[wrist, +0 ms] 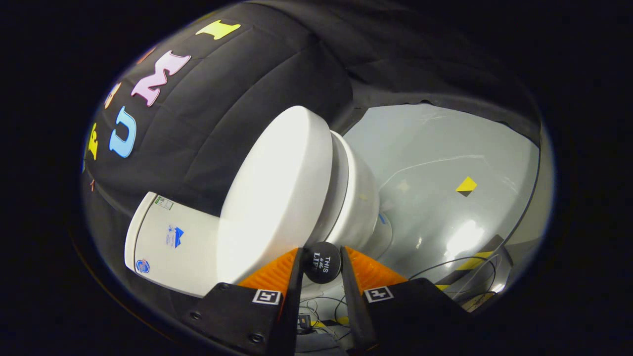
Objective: Open the toilet lid.
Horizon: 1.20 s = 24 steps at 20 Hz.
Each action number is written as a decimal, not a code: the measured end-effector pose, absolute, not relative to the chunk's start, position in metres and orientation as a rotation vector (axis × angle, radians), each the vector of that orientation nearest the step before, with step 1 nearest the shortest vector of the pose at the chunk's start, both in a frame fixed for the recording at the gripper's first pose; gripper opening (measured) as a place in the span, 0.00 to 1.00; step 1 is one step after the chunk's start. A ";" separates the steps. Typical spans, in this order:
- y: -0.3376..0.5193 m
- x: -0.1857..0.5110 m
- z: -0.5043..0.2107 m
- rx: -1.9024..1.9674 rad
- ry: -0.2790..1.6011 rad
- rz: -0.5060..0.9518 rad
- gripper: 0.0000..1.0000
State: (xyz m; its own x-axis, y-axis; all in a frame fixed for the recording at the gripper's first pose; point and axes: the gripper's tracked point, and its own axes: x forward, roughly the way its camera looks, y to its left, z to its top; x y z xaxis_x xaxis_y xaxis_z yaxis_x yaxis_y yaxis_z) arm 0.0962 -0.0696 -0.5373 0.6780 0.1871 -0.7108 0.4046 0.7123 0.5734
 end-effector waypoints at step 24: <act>-0.066 0.112 -0.464 0.536 0.766 -0.084 0.10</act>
